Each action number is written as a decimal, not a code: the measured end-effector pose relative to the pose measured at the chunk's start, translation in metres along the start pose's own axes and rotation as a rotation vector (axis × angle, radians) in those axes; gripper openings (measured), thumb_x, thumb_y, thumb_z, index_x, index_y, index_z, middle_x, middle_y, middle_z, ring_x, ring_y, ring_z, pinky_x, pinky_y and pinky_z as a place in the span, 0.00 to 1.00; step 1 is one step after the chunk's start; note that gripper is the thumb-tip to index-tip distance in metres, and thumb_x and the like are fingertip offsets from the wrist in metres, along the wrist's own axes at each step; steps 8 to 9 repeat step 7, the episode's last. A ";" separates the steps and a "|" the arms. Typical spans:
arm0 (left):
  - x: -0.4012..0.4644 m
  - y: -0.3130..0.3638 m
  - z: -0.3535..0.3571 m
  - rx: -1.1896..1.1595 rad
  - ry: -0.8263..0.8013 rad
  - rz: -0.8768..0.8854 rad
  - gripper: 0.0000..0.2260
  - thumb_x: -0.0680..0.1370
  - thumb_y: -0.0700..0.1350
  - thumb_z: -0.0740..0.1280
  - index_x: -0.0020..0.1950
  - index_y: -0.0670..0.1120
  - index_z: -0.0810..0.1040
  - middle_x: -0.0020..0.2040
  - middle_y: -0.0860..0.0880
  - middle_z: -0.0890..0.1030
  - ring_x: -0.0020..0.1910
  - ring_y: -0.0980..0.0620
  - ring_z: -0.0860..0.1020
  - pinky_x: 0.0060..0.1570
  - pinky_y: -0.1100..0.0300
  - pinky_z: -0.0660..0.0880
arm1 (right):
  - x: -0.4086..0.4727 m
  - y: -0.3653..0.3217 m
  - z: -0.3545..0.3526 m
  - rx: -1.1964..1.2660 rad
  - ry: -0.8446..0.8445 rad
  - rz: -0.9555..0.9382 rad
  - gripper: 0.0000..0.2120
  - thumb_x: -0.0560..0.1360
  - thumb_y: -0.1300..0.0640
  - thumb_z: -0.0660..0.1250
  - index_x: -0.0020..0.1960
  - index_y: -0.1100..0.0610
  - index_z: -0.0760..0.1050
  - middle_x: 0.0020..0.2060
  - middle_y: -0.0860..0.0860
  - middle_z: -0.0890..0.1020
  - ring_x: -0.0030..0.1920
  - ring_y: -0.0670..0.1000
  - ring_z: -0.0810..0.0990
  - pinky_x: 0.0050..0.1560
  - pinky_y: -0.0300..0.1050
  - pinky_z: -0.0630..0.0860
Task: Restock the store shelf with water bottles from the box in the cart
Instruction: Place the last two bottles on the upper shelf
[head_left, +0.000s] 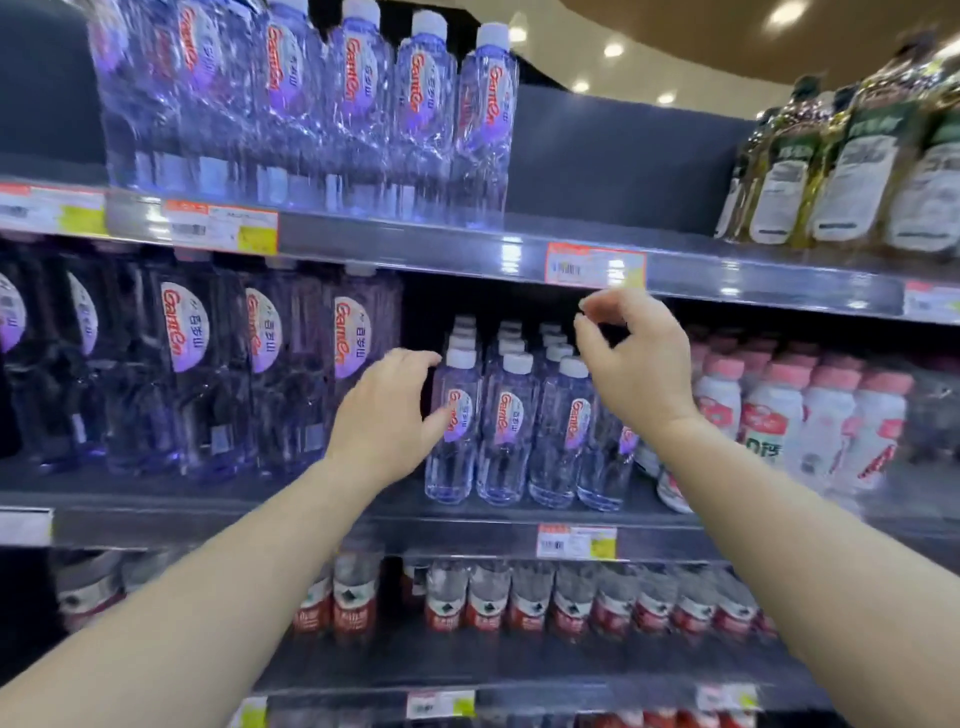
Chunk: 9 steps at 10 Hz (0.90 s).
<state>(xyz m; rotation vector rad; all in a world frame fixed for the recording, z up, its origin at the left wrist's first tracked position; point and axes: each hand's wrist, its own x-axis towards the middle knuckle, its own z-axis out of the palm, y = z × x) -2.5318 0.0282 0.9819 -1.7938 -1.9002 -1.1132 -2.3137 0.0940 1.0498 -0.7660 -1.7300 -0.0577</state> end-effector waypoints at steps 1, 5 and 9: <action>-0.015 0.003 0.032 -0.090 -0.218 -0.340 0.38 0.71 0.56 0.74 0.75 0.46 0.61 0.68 0.44 0.74 0.64 0.43 0.75 0.58 0.51 0.74 | -0.030 0.029 -0.004 0.031 -0.125 0.173 0.04 0.74 0.62 0.68 0.47 0.56 0.80 0.39 0.48 0.80 0.42 0.48 0.78 0.45 0.40 0.71; -0.029 0.014 0.071 -0.052 -0.293 -0.600 0.26 0.74 0.52 0.74 0.67 0.43 0.70 0.61 0.43 0.79 0.58 0.42 0.77 0.46 0.57 0.70 | -0.111 0.087 0.016 -0.141 -0.830 0.196 0.20 0.77 0.50 0.64 0.68 0.47 0.71 0.60 0.49 0.77 0.62 0.52 0.74 0.60 0.46 0.72; -0.043 0.020 0.068 -0.065 -0.196 -0.590 0.31 0.72 0.55 0.74 0.70 0.44 0.69 0.65 0.44 0.78 0.62 0.43 0.76 0.55 0.53 0.75 | -0.116 0.087 0.026 -0.130 -0.898 0.170 0.25 0.77 0.49 0.64 0.73 0.48 0.65 0.61 0.52 0.76 0.63 0.54 0.74 0.60 0.50 0.74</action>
